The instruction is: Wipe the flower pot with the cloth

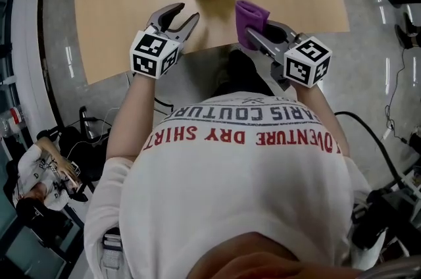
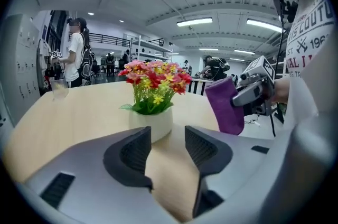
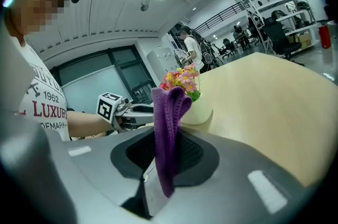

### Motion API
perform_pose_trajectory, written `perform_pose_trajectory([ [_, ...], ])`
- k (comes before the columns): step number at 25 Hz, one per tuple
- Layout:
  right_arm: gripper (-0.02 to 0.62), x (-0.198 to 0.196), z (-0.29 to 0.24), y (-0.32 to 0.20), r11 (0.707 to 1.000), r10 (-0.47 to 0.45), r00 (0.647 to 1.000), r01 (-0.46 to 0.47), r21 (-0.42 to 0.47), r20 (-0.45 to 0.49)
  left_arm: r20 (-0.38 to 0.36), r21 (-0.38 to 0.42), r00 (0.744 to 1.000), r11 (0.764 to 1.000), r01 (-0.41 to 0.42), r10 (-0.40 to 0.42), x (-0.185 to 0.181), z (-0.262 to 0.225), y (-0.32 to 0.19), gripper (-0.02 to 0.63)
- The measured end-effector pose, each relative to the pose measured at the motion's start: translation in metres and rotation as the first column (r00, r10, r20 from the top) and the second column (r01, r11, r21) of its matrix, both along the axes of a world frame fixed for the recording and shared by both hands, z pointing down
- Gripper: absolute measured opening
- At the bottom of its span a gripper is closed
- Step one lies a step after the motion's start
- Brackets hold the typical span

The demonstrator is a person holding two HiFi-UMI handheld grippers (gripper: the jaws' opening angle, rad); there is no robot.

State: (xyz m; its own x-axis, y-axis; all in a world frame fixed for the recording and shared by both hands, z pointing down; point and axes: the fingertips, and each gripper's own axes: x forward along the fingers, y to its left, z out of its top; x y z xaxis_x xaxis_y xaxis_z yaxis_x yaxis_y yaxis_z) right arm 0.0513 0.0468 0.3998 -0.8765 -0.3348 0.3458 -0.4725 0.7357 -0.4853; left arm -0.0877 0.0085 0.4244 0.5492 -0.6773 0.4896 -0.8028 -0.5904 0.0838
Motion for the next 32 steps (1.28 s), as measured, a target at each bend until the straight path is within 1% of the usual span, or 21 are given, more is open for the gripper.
perform_pose_trajectory([
  [3, 0.067, 0.0, 0.006, -0.003, 1.0, 0.013, 1.0, -0.013, -0.017, -0.011, 0.04, 0.027, 0.999, 1.0, 0.009, -0.01, -0.012, 0.006, -0.024, 0.319],
  [4, 0.067, 0.001, 0.007, -0.004, 1.0, 0.019, 1.0, -0.019, -0.025, -0.011, 0.053, 0.028, 0.999, 1.0, -0.006, 0.004, -0.013, 0.01, -0.031, 0.347],
  [9, 0.067, 0.009, 0.014, -0.008, 0.998, 0.02, 1.0, -0.021, -0.055, -0.016, 0.095, -0.011, 0.991, 0.995, -0.095, 0.095, -0.005, 0.028, -0.066, 0.414],
  [13, 0.067, 0.009, 0.019, -0.022, 0.998, 0.007, 1.0, -0.008, -0.06, -0.023, 0.108, -0.054, 0.981, 0.986, -0.157, 0.162, 0.001, 0.043, -0.089, 0.414],
  [18, 0.067, 0.001, 0.02, -0.03, 0.998, -0.015, 1.0, 0.013, -0.061, -0.023, 0.118, -0.076, 0.97, 0.976, -0.203, 0.211, 0.007, 0.047, -0.103, 0.414],
  [21, 0.067, -0.005, 0.019, -0.032, 0.998, -0.022, 0.999, 0.021, -0.063, -0.023, 0.13, -0.07, 0.966, 0.974, -0.216, 0.223, 0.007, 0.045, -0.108, 0.414],
  [28, 0.067, -0.009, 0.029, -0.033, 0.997, -0.027, 1.0, 0.026, -0.066, -0.013, 0.129, -0.06, 0.967, 0.976, -0.211, 0.217, 0.006, 0.05, -0.103, 0.414],
  [32, 0.067, -0.025, 0.03, -0.045, 0.997, -0.038, 0.999, 0.039, -0.068, 0.017, 0.132, -0.07, 0.964, 0.972, -0.223, 0.23, 0.008, 0.05, -0.101, 0.414],
])
